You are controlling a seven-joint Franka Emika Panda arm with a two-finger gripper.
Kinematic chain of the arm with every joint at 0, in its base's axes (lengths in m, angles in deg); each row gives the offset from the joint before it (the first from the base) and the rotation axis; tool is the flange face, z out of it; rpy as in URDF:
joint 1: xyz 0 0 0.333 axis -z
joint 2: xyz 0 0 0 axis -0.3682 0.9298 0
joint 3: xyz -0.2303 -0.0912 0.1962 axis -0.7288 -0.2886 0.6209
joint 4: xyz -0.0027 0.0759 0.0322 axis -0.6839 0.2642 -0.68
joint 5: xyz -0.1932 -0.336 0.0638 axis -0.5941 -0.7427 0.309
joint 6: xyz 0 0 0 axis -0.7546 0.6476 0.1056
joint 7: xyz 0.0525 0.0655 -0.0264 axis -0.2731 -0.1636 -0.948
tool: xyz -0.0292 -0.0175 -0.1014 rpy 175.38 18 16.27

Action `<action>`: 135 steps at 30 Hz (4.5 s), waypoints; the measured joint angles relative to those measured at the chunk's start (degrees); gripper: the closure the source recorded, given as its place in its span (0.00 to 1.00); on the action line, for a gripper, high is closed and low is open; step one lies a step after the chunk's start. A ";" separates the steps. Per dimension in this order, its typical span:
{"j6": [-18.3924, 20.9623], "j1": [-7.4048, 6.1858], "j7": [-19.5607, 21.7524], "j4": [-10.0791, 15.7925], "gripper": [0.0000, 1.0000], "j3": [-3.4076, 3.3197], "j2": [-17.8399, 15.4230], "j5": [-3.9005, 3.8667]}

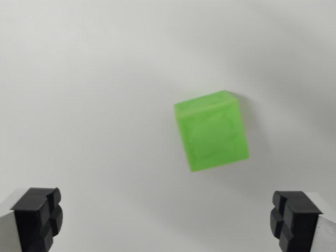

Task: Stack cube

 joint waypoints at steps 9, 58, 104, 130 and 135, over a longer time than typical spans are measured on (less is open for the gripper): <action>-2.21 1.92 -7.33 -1.80 0.00 0.58 4.66 0.01; -11.07 4.63 -19.00 -8.43 1.00 1.22 21.10 -0.12; -7.84 4.63 -19.00 -7.03 1.00 1.22 16.08 -0.12; -7.71 2.18 -10.66 -0.32 1.00 0.99 9.56 0.00; -8.12 1.52 -8.23 1.25 1.00 0.96 8.37 0.01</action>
